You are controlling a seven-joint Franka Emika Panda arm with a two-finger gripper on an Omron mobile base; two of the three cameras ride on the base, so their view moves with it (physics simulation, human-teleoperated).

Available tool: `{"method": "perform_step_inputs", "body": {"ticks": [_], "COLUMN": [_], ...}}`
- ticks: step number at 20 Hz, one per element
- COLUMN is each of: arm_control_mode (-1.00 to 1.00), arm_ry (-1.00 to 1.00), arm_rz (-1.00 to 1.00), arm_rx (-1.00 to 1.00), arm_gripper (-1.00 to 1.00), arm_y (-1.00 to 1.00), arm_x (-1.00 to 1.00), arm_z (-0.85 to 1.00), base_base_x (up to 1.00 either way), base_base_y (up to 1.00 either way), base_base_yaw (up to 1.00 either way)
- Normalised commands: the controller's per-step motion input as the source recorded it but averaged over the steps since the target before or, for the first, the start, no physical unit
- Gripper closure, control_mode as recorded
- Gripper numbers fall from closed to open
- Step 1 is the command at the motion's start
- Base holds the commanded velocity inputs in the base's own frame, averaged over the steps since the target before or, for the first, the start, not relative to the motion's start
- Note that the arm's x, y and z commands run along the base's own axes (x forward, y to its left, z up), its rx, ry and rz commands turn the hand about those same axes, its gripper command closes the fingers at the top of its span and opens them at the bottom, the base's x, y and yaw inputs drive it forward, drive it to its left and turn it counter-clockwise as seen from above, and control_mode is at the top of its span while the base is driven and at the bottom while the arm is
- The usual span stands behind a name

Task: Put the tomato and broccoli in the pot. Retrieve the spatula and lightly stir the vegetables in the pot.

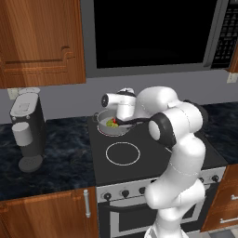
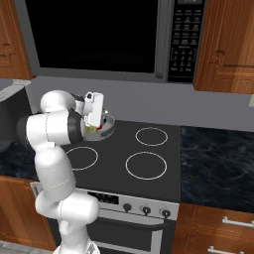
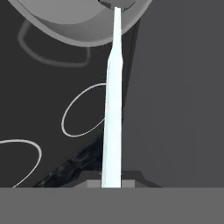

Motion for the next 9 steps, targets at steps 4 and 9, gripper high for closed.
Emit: {"method": "perform_step_inputs", "body": {"ticks": [4,9], "arm_control_mode": [-1.00,-1.00], "arm_ry": [0.00,0.00], "arm_rz": [0.00,0.03], "arm_rx": [0.00,0.00], "arm_gripper": [1.00,1.00], "arm_y": [0.13,0.02], "arm_x": [-0.16,-0.39], "arm_z": [0.00,0.23], "base_base_x": [0.00,0.00], "base_base_y": [0.00,0.00], "base_base_yaw": [0.00,0.00]}}
